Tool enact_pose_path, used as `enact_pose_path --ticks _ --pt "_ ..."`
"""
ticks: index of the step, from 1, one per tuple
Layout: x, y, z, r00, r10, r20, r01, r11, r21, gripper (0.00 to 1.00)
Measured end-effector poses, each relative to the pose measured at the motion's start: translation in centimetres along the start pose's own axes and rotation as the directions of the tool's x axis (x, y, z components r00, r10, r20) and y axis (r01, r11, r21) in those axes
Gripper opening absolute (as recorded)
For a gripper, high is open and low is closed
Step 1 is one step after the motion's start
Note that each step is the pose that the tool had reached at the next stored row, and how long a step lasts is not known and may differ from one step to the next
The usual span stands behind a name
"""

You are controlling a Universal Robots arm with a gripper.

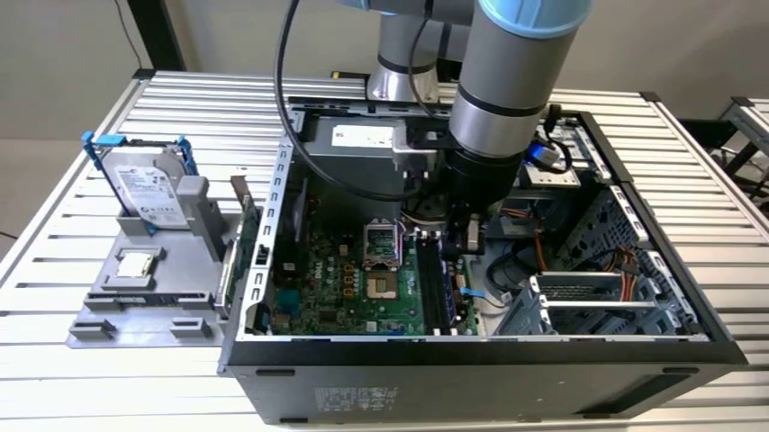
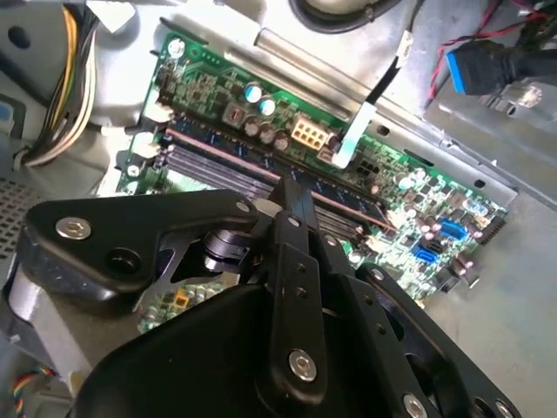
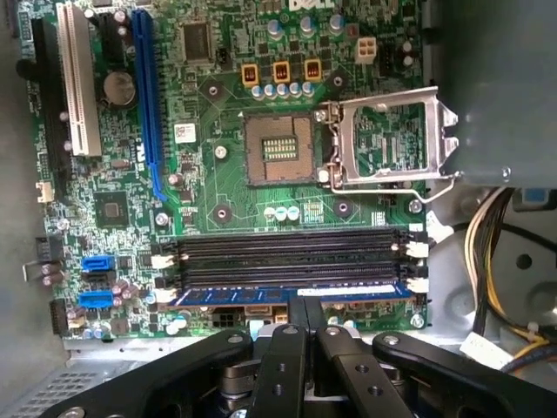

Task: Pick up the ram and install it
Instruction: 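Press down the ram until it locks into place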

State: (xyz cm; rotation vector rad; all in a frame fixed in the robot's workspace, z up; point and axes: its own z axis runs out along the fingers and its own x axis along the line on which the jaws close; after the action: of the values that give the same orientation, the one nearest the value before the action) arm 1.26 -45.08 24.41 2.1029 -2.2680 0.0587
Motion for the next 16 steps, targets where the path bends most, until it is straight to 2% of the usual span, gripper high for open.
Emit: enact_pose_path --ticks 1,4,5,7,10,12,16 --pt "0.00 0.00 0.01 1.0000 -0.007 0.0013 0.007 1.0000 -0.0045 0.00" --pt "0.00 0.00 0.02 0.9998 -0.019 0.0029 0.019 0.9998 -0.0044 0.00" --pt "0.00 -0.03 0.03 0.9997 -0.022 0.0055 0.022 0.9997 -0.0042 0.00" --pt "0.02 -0.03 0.15 0.9994 -0.029 0.0172 0.029 0.9996 -0.0044 0.00" --pt "0.02 -0.08 0.35 0.9988 -0.038 0.0292 0.039 0.9992 -0.0043 0.00" --pt "0.01 -0.22 0.46 0.9984 -0.047 0.0317 0.048 0.9989 -0.0038 0.00" --pt "0.31 -0.50 0.53 0.9979 -0.057 0.0319 0.057 0.9984 -0.0033 0.00"
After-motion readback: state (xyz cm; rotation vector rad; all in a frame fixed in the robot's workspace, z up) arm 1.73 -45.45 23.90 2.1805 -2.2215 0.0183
